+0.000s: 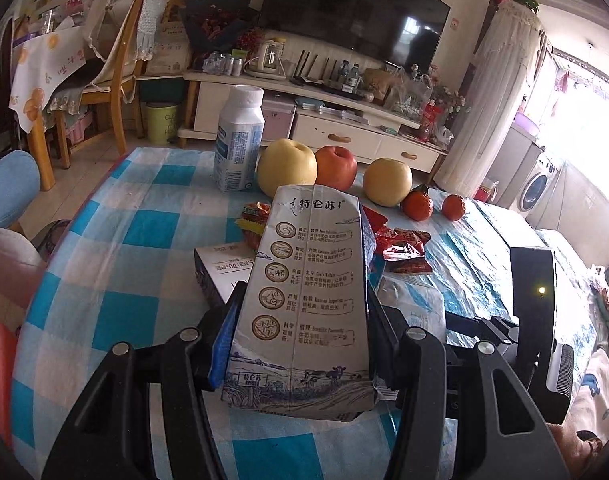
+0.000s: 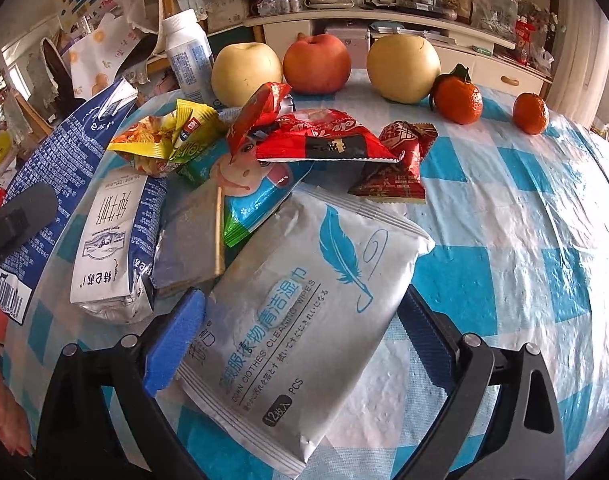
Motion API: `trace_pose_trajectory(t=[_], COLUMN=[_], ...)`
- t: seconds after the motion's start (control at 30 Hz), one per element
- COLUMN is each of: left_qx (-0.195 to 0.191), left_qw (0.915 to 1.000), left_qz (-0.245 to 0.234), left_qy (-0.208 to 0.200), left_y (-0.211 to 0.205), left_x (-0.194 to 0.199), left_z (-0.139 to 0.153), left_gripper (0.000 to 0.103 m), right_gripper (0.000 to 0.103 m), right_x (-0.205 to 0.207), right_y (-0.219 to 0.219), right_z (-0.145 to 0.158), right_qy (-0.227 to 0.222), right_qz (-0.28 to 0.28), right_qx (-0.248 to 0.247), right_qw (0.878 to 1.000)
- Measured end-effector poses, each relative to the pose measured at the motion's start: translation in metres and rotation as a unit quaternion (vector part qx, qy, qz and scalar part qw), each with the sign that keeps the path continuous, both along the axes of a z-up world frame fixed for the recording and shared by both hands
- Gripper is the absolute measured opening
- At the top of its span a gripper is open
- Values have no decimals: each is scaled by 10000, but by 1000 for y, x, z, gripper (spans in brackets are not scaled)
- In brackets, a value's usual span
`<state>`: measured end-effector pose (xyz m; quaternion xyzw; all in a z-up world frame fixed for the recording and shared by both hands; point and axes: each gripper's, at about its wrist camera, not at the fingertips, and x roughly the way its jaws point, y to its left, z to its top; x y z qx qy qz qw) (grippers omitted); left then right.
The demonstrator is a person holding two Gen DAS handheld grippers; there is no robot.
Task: Collect trash
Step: 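Hold the carton with left tool while right tool reaches toward the wooden stick, then grasp the thin wooden stick with right tool while left tool holds the carton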
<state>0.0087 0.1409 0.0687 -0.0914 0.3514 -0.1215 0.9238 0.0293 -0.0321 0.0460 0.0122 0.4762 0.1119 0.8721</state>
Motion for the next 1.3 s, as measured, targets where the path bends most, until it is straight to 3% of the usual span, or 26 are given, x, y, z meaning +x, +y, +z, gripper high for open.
trace_pose_trajectory(t=[0.2, 0.4, 0.57, 0.77, 0.9, 0.97, 1.1, 1.2, 1.3], left_qx=[-85, -187, -274, -295, -331, -350, -315, -316, -316], left_qw=[10000, 9997, 9993, 9990, 9987, 9986, 9989, 9989, 9988], left_qz=[38, 156, 263, 339, 375, 377, 335, 334, 355], left_qy=[37, -13, -16, 31, 84, 101, 110, 115, 124], left_y=[7, 19, 31, 39, 42, 42, 41, 41, 41], left_x=[-2, -7, -9, -8, -7, -6, -6, -6, -6], left_z=[-1, 3, 3, 0, -3, -3, -5, -6, -7], left_gripper=[56, 56, 56, 56, 56, 56, 56, 56, 56], right_gripper=[81, 82, 85, 85, 85, 85, 84, 69, 62], right_x=[-8, -11, -14, -3, -4, -8, 0, 7, 7], right_y=[-1, -2, 1, 4, 2, 1, 9, 15, 17], right_z=[6, 12, 26, 36, 45, 47, 31, 17, 18], right_qy=[-204, -455, -872, -1016, -1296, -1376, -884, -475, -491], right_qz=[233, 200, 262, 356, 231, 267, 575, 618, 672], right_qx=[-225, -357, -195, 93, -158, -25, 258, 489, 567], right_qw=[9993, 9981, 9957, 9941, 9912, 9901, 9941, 9958, 9949])
